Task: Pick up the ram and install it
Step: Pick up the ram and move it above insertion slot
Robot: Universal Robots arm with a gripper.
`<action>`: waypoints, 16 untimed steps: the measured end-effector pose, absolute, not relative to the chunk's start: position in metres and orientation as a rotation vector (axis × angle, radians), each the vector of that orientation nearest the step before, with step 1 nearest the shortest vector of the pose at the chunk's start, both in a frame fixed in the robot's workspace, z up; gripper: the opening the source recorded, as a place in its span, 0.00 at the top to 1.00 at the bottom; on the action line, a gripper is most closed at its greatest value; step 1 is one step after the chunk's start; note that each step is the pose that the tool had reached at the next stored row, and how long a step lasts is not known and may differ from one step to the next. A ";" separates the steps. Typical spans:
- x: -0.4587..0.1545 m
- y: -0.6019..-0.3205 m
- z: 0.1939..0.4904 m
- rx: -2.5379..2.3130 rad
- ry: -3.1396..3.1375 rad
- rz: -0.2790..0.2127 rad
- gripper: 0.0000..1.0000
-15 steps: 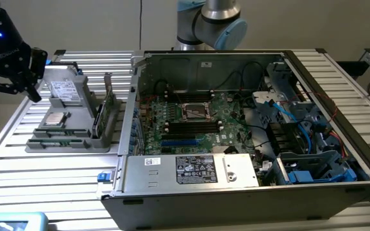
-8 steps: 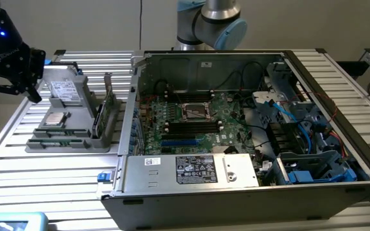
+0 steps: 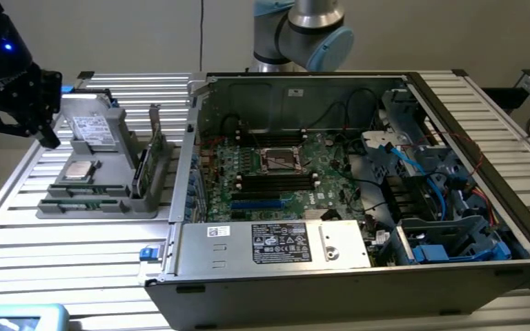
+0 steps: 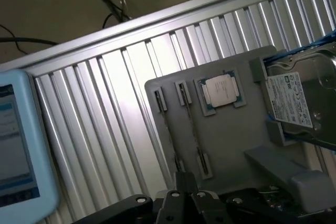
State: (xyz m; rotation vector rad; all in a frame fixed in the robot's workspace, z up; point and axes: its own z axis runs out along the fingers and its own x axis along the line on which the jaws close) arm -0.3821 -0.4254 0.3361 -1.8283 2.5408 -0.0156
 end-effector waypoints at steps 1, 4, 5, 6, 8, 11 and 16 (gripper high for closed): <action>-0.382 -0.425 0.336 -1.849 2.526 -0.018 0.89; -0.382 -0.425 0.336 -1.902 2.487 -0.023 0.89; -0.382 -0.425 0.336 -1.921 2.473 -0.025 0.89; -0.382 -0.425 0.335 -1.938 2.460 -0.026 0.89; -0.382 -0.425 0.335 -1.971 2.435 -0.030 0.89; -0.382 -0.425 0.335 -2.020 2.398 -0.036 0.89; -0.382 -0.425 0.335 -2.088 2.344 -0.045 0.89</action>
